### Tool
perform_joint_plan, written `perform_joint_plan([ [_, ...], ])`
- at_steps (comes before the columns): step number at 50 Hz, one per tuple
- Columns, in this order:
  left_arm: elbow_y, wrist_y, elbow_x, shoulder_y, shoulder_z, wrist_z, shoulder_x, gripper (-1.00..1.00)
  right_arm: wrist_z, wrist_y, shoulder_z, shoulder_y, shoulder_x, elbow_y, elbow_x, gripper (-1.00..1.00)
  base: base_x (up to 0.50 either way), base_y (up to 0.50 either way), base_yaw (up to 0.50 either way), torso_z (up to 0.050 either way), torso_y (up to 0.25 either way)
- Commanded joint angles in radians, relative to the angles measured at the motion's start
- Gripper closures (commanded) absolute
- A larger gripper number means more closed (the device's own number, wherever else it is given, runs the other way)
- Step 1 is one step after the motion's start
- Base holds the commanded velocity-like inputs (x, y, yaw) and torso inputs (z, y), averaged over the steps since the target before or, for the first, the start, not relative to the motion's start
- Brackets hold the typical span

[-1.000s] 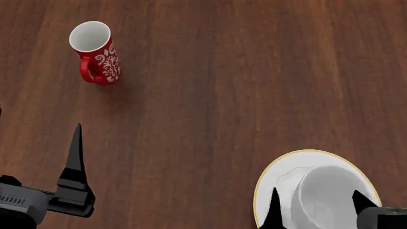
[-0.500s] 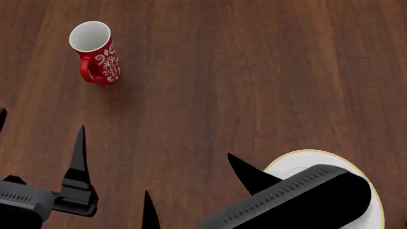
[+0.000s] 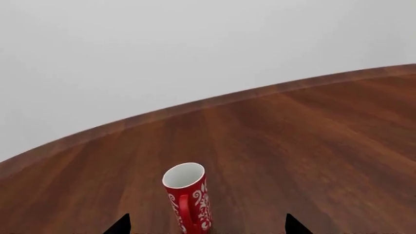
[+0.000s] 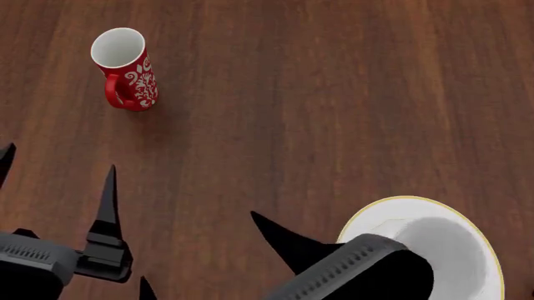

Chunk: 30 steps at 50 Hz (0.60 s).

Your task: Put the white mug on the plate.

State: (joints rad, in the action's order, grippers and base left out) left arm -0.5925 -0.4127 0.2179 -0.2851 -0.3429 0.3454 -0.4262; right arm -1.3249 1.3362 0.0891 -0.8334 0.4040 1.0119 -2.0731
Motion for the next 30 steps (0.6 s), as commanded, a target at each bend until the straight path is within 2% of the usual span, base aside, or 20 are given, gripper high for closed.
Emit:
perform_joint_plan([
  [1,0.018,0.009,0.0,-0.005,-0.006,-0.002,0.002,-1.0,-0.027,0.003,0.004,-0.008,-0.024,0.029,-0.046,-1.0,0.0,0.0,0.0,0.0,0.0],
  [6,0.039,0.025,-0.001,-0.003,-0.008,-0.004,0.005,-1.0,-0.124,0.056,-0.034,-0.006,-0.077,0.033,-0.156,-1.0,0.0,0.0,0.0,0.0,0.0],
  [14,0.051,0.028,-0.001,-0.011,-0.014,-0.006,0.008,-1.0,-0.196,0.122,-0.086,0.025,-0.129,0.031,-0.246,-1.0,0.0,0.0,0.0,0.0,0.0],
  [30,0.047,0.023,-0.001,-0.013,-0.021,-0.002,0.008,-1.0,-0.167,0.17,-0.176,0.097,-0.12,0.026,-0.258,-1.0,0.0,0.0,0.0,0.0,0.0],
])
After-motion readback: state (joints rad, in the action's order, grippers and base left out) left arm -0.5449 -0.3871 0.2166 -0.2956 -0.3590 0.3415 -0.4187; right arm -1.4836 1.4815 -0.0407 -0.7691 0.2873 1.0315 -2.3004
